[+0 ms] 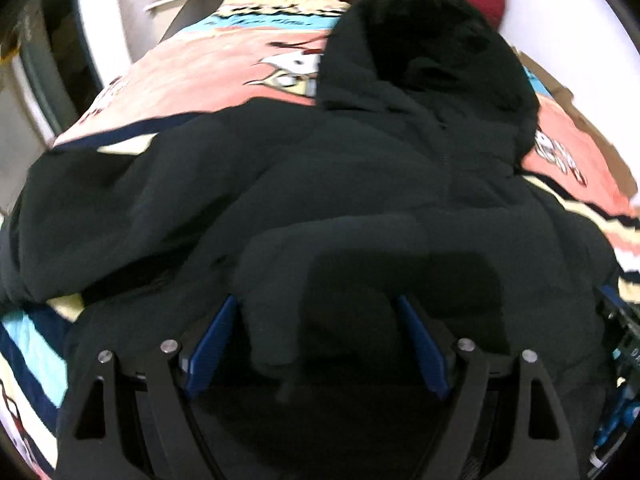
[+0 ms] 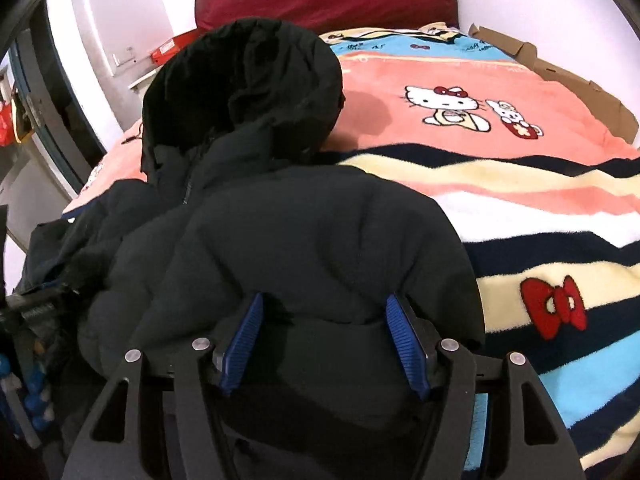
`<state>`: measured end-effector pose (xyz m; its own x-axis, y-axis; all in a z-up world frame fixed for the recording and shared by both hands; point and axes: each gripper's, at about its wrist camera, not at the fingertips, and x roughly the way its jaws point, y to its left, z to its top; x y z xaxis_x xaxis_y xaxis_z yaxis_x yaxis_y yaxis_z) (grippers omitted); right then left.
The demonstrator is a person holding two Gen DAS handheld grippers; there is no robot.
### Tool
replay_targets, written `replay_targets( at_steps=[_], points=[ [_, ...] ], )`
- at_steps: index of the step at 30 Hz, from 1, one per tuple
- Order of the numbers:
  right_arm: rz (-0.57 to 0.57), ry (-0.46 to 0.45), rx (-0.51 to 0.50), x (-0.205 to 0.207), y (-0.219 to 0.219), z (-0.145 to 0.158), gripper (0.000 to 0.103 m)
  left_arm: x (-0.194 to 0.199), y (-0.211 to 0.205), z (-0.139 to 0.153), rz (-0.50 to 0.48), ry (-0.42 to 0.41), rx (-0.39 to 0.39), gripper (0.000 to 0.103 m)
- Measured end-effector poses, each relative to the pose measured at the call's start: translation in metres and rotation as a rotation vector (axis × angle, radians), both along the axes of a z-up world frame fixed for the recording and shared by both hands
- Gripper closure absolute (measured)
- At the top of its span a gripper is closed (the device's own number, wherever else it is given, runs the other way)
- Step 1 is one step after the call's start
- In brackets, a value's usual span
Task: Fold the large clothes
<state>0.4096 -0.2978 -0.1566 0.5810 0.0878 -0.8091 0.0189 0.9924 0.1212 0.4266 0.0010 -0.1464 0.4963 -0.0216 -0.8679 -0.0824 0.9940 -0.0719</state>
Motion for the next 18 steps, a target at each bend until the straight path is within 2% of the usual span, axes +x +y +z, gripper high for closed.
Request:
replay_targets(
  at_steps=[4, 7, 11, 14, 18],
  points=[
    [-0.023, -0.003, -0.037, -0.007, 0.003, 0.007, 0.04, -0.018, 0.016, 0.014, 0.019, -0.038, 0.03, 0.022],
    [-0.037, -0.046, -0.004, -0.02, 0.007, 0.018, 0.04, -0.023, 0.019, 0.011, 0.02, -0.026, 0.06, 0.022],
    [-0.031, 0.019, -0.063, -0.026, 0.013, 0.013, 0.04, -0.036, 0.031, 0.017, 0.049, -0.02, 0.039, 0.022],
    [-0.059, 0.027, -0.074, -0.039, 0.01, 0.024, 0.04, -0.056, 0.041, 0.033, 0.068, -0.047, 0.075, 0.022],
    [-0.082, 0.013, -0.042, -0.067, 0.014, 0.043, 0.04, -0.089, 0.068, 0.052, 0.106, -0.072, 0.042, 0.022]
  ],
)
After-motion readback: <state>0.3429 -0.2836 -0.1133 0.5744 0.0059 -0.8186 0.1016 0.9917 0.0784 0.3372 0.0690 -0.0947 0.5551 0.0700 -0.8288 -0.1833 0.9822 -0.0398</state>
